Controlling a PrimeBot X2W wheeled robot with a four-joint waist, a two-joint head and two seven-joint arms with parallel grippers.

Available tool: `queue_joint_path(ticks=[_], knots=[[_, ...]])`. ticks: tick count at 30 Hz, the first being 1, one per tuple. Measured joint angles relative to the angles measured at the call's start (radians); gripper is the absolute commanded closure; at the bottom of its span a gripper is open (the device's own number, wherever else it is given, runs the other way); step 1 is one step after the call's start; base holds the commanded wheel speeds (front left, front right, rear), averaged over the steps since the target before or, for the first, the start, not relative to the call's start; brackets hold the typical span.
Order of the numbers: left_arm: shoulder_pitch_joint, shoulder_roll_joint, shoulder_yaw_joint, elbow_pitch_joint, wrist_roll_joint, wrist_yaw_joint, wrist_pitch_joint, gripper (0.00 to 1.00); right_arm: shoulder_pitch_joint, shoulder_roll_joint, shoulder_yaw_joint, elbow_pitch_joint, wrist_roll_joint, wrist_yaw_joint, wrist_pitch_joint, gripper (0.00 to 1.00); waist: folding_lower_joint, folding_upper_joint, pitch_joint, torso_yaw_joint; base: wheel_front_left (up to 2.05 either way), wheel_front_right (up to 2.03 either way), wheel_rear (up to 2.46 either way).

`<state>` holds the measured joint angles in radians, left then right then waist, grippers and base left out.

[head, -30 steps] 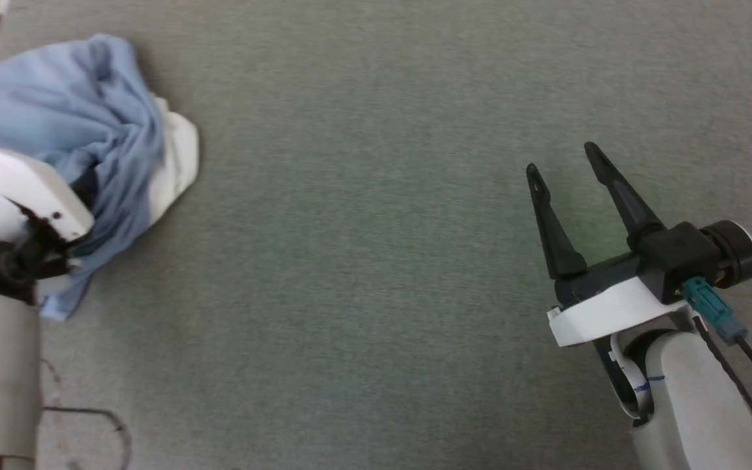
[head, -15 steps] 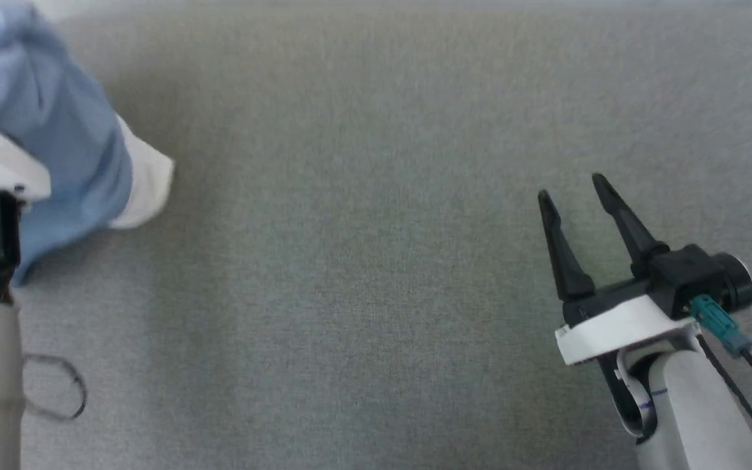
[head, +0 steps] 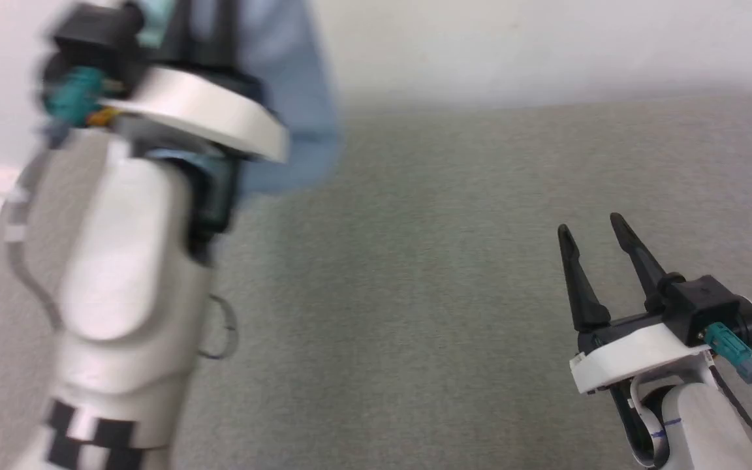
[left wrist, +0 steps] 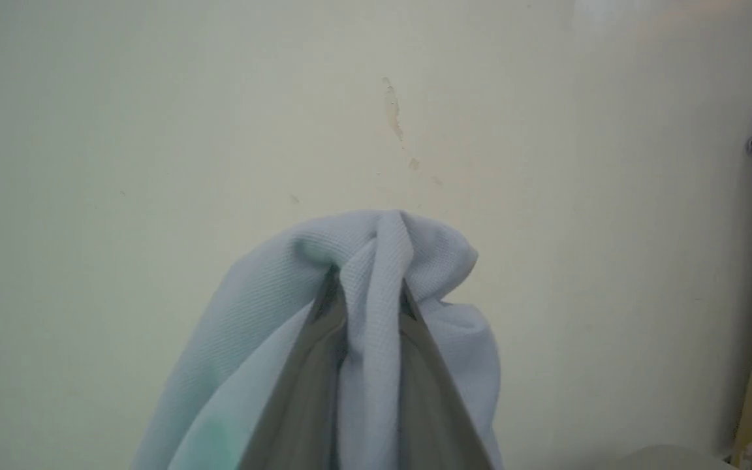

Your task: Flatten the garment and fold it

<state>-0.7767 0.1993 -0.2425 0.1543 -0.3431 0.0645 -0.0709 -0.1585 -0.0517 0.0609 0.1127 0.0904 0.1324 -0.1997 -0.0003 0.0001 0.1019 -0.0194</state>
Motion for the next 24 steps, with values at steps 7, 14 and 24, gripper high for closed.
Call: queue_joint_path(ticks=[7,14,24], knots=[[0.01,-0.112,-0.141,0.156,-0.036,-0.065,0.021,1.0,0.011,0.0,0.002,-0.019,0.0,0.0,0.022,0.0,0.0002,0.0,-0.02,-0.107,0.0,0.0,0.0],[0.116,-0.132,-0.261,0.404,-0.083,-0.114,0.23,1.0,0.021,-0.001,0.005,-0.028,0.0,0.0,0.036,0.0,0.0003,0.0,-0.008,-0.21,0.0,0.0,0.0],[0.209,-0.134,-0.318,0.55,-0.169,-0.158,0.466,0.0,0.029,-0.001,0.012,-0.028,0.0,0.0,0.063,0.0,0.0004,0.0,0.017,-0.241,0.0,0.0,0.0]])
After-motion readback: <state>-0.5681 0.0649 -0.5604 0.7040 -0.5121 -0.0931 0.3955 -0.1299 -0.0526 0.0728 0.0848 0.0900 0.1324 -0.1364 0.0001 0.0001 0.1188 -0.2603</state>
